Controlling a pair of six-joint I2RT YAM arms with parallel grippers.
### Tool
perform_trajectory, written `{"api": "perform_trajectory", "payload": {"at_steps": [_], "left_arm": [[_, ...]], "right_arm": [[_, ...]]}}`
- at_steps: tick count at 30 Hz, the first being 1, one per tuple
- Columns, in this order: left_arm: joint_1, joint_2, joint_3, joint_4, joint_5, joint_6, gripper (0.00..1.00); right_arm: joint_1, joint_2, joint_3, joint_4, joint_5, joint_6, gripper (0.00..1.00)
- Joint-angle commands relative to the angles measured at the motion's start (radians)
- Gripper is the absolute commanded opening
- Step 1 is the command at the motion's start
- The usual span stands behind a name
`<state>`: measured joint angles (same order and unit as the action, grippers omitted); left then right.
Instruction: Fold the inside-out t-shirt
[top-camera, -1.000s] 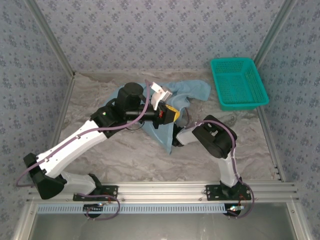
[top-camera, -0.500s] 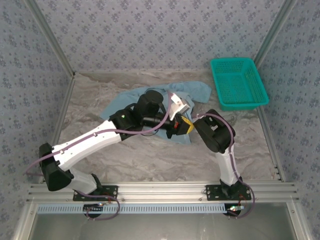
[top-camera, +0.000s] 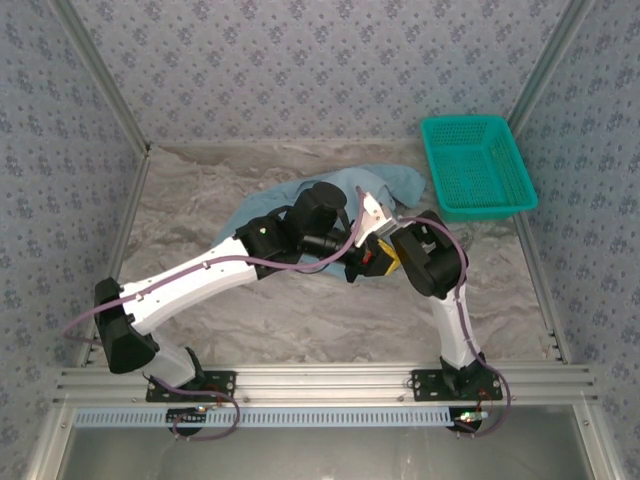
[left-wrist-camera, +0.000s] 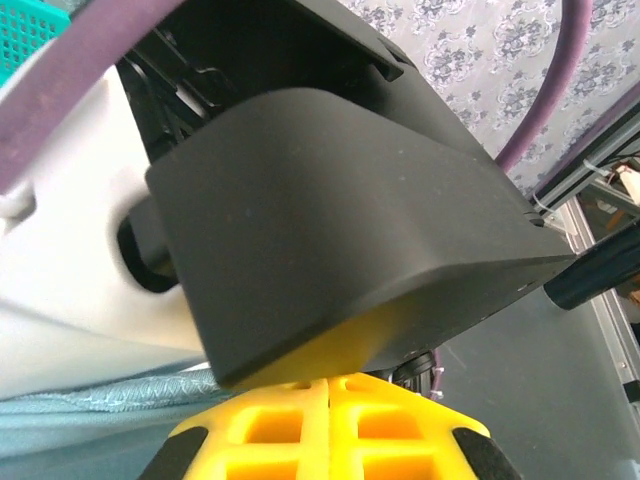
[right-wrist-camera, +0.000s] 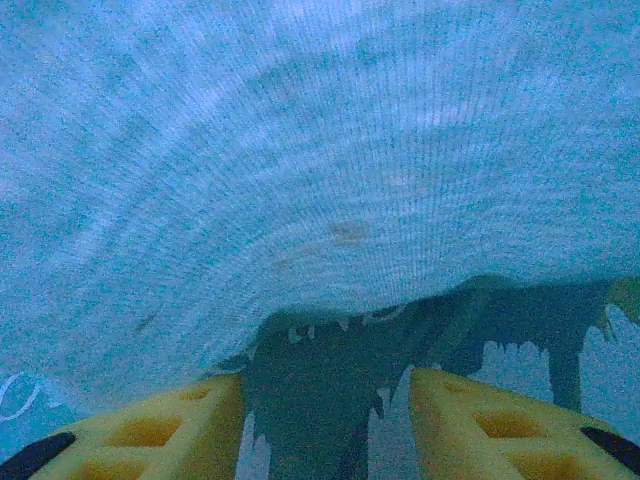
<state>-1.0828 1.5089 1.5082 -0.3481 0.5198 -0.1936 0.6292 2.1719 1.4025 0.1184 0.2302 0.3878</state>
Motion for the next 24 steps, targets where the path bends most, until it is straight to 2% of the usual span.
{"api": "perform_trajectory", "payload": {"at_steps": [1, 7, 12, 19, 23, 24], "left_arm": [[-0.081, -0.011, 0.076, 0.095, 0.198, 0.05, 0.0], [-0.081, -0.037, 0.054, 0.089, 0.185, 0.073, 0.0], [-0.081, -0.061, 0.056, 0.073, 0.164, 0.093, 0.0], [-0.073, -0.046, 0.052, 0.02, 0.031, 0.138, 0.0], [-0.062, -0.038, 0.052, 0.025, 0.012, 0.127, 0.0], [-0.058, -0.043, 0.052, 0.026, 0.003, 0.124, 0.0]], "right_arm": [[-0.025, 0.064, 0.073, -0.125, -0.046, -0.015, 0.52], [-0.045, 0.057, 0.106, -0.252, -0.04, -0.098, 0.61], [-0.081, 0.087, 0.161, -0.352, -0.077, -0.162, 0.65], [-0.072, 0.099, 0.191, -0.473, -0.058, -0.249, 0.7], [-0.075, 0.133, 0.258, -0.586, -0.087, -0.282, 0.7], [-0.078, 0.142, 0.271, -0.609, -0.099, -0.288, 0.67]]}}
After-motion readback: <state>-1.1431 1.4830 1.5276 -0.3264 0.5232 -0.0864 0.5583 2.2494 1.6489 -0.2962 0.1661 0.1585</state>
